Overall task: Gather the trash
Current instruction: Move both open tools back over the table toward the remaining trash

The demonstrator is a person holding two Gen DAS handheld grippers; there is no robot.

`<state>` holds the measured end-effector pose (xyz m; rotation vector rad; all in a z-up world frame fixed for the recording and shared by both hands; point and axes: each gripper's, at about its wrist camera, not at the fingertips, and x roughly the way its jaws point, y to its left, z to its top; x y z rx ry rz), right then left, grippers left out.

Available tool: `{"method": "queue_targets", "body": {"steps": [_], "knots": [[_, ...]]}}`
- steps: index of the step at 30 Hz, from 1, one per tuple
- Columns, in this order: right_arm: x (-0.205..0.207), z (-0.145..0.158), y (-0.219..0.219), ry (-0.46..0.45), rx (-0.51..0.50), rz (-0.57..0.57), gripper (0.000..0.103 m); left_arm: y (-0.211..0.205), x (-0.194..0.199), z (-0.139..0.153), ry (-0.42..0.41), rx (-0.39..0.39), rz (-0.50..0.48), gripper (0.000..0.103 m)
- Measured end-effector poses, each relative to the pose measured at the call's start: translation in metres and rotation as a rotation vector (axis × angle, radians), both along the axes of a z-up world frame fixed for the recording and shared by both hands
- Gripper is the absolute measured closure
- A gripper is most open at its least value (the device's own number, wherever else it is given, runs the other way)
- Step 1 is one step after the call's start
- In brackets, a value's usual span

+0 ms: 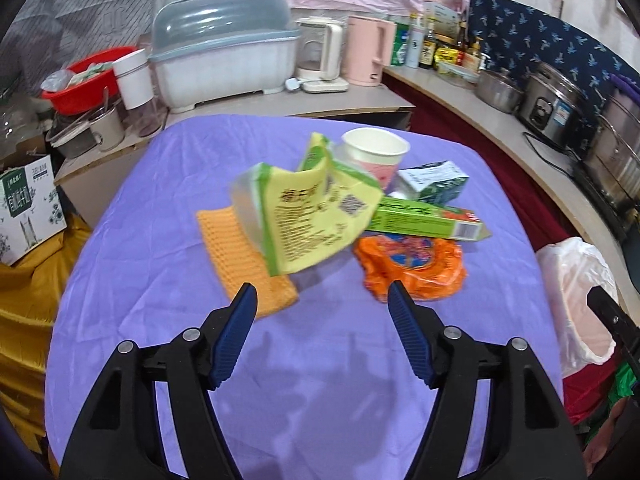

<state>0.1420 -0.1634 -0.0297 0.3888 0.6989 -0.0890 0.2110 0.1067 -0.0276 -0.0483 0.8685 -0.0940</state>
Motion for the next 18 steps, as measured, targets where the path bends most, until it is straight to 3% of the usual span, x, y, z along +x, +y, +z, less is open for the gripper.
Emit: {"method": "queue_targets", "body": {"steps": [14,18], "knots": [[0.068,-0.055,0.045,0.107,0.045,0.077,0.057,0.034,0.057,-0.038,0.050,-0.028,0.076,0.024],[0.084,-0.063,0.052,0.116,0.057,0.084,0.051,0.032,0.073,-0.045,0.058,-0.035,0.069,0.024]]}}
